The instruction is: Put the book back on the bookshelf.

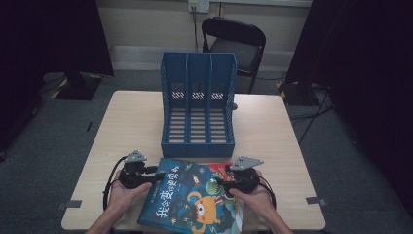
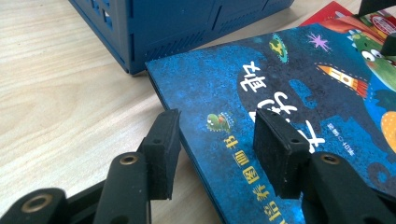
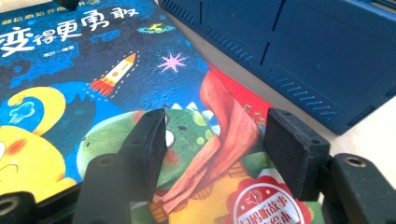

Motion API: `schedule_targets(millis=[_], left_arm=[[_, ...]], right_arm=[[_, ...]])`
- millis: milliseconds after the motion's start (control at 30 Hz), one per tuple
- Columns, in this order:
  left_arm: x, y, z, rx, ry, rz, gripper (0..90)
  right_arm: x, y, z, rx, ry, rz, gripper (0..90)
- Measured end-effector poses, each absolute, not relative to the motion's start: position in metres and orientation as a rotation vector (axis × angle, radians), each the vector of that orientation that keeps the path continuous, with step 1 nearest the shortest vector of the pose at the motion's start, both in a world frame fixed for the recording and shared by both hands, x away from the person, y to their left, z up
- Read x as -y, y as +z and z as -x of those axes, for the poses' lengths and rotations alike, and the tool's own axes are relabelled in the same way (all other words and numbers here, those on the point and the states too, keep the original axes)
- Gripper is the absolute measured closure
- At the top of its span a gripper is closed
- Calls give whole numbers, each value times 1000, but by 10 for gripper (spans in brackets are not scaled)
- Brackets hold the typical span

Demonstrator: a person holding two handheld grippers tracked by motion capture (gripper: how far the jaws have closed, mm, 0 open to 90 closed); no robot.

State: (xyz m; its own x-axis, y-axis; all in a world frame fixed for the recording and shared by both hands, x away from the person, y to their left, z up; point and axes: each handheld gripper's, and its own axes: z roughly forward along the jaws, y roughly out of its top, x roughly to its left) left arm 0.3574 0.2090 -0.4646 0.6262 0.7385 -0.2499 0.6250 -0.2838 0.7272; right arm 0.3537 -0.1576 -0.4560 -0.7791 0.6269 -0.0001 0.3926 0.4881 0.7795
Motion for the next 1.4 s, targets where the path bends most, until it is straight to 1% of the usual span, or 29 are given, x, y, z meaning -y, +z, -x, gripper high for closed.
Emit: schedule_targets(millis=[167, 300, 333, 667, 700, 733, 767, 833, 900, 967, 1000, 1267, 1400], left_arm=[[-205, -464, -361, -1058, 173, -2007, 531], [-198, -462, -363, -1032, 214, -2041, 542], [-197, -462, -364, -1029, 209, -2036, 545], [-193, -460, -367, -1018, 220, -2064, 558], [-192, -459, -367, -1015, 226, -2068, 559], [-192, -459, -368, -1015, 222, -2071, 563], [-191, -459, -369, -1013, 218, -2066, 563], [-187, -459, -370, -998, 221, -2074, 567], [-186, -458, -370, -990, 232, -2080, 570], [-183, -458, -369, -982, 238, -2081, 570], [-181, -458, -370, -980, 238, -2087, 573], [-172, -457, -375, -970, 237, -2092, 586], [-164, -456, -381, -965, 224, -2099, 613]], right_arm=[[161, -455, -351, -2454, 1168, -864, 394], [162, -455, -345, -2456, 1169, -866, 390], [162, -456, -342, -2445, 1161, -872, 374], [160, -453, -326, -2507, 1165, -827, 382], [161, -452, -326, -2517, 1161, -820, 381], [163, -451, -332, -2511, 1162, -831, 354], [163, -451, -332, -2511, 1162, -831, 354], [168, -452, -346, -2484, 1185, -886, 349], [170, -453, -350, -2484, 1186, -901, 349], [170, -455, -353, -2498, 1183, -913, 355], [170, -455, -351, -2506, 1199, -911, 382], [175, -456, -342, -2503, 1202, -938, 393], [183, -456, -334, -2496, 1205, -956, 406]])
